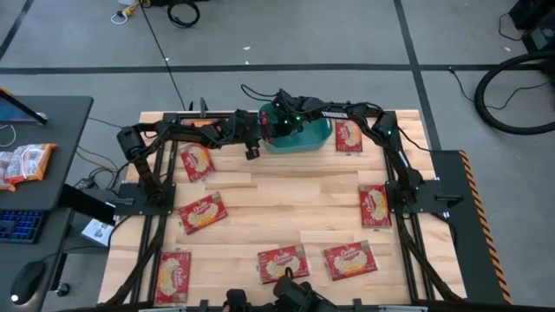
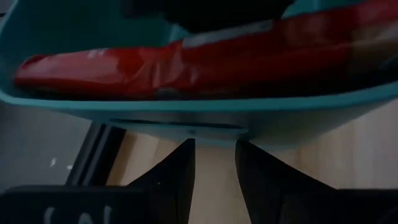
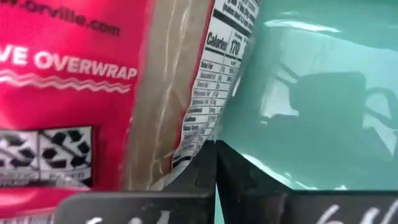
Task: Sort popcorn bags into baskets
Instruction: Adjust the popcorn bag in the bin, then put the popcorn bag into the bin
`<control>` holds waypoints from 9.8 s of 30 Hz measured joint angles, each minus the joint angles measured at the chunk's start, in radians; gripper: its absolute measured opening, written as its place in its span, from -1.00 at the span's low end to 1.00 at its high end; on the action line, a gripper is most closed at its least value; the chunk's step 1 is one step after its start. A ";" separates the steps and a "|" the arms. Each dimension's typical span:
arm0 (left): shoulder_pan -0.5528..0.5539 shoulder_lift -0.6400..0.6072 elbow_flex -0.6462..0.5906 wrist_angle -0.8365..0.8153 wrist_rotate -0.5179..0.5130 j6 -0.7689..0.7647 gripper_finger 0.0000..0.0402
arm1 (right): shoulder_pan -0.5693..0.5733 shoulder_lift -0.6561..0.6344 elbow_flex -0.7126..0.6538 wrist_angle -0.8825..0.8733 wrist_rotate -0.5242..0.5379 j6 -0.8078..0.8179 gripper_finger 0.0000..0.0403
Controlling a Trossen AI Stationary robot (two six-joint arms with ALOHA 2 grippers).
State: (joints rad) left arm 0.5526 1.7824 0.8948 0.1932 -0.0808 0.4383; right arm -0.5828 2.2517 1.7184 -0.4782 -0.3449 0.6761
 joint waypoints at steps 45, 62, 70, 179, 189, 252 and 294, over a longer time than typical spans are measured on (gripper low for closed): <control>0.069 -0.428 -0.002 -0.521 0.247 -0.399 -0.40 | -0.173 -0.700 -0.061 -0.601 0.431 -0.504 -0.22; -0.322 -0.621 -0.003 -0.838 0.253 -0.608 -0.40 | 0.077 -1.083 -0.663 -0.536 0.462 -0.235 0.06; -0.611 -0.694 -0.003 -0.837 0.287 -0.790 -0.40 | 0.223 -1.107 -0.877 -0.254 0.672 -0.364 0.04; -0.664 -0.932 -0.002 -0.809 -0.055 -0.674 -0.40 | 1.050 -0.749 -1.124 0.152 0.760 1.505 0.23; -0.539 -1.048 -0.002 -0.798 -0.160 -0.654 -0.40 | 1.025 -0.747 -1.127 0.089 0.831 1.491 0.04; -0.264 -0.781 -0.002 -0.993 -0.090 -0.558 -0.40 | 0.285 -0.153 0.405 -1.093 0.927 0.228 -0.95; -0.483 -0.797 -0.002 -1.190 -0.027 -0.795 -0.40 | 0.104 0.043 0.350 -1.091 0.943 0.151 -0.95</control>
State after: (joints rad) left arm 0.0698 0.9855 0.8925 -0.9968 -0.1078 -0.3568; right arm -0.4790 2.2944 2.0682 -1.5692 0.5976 0.8271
